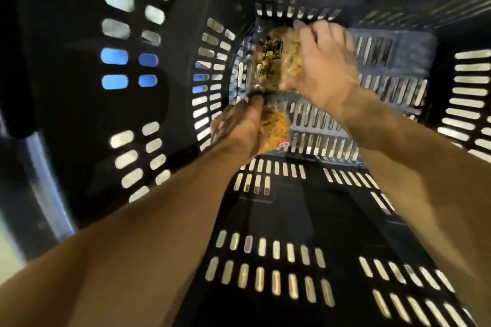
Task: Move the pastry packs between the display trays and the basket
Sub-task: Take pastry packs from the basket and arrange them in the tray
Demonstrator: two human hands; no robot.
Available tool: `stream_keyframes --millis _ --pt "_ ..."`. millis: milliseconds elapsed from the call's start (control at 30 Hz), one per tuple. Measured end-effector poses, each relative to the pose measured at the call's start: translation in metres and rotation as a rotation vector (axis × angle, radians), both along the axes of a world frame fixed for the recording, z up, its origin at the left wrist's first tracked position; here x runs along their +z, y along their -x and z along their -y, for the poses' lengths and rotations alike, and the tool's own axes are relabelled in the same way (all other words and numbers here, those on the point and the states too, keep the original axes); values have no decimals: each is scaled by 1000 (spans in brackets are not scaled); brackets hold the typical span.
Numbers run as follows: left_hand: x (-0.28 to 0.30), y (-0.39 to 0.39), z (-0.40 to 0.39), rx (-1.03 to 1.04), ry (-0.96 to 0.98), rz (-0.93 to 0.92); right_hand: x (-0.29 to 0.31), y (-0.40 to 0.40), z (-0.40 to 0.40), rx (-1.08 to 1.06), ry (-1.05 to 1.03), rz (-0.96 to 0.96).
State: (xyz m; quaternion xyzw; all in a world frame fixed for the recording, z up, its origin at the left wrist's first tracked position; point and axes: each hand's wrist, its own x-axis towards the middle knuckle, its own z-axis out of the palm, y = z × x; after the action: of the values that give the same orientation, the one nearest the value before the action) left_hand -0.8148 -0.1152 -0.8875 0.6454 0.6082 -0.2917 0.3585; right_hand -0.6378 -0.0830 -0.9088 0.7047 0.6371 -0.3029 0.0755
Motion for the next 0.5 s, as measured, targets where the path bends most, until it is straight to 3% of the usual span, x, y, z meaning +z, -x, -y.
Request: stream_keyframes --millis 100,267,433,500 --pt "7 3 -1 -12 -10 31 4 -2 -10 -25 73 65" --pt "37 -1 -7 75 -107 103 12 -11 11 -204 184 -7" --pt "71 -3 -8 202 -104 98 31 -14 53 -647 216 -348" --pt "98 -7 -13 252 -84 88 51 -18 65 -709 160 -418"
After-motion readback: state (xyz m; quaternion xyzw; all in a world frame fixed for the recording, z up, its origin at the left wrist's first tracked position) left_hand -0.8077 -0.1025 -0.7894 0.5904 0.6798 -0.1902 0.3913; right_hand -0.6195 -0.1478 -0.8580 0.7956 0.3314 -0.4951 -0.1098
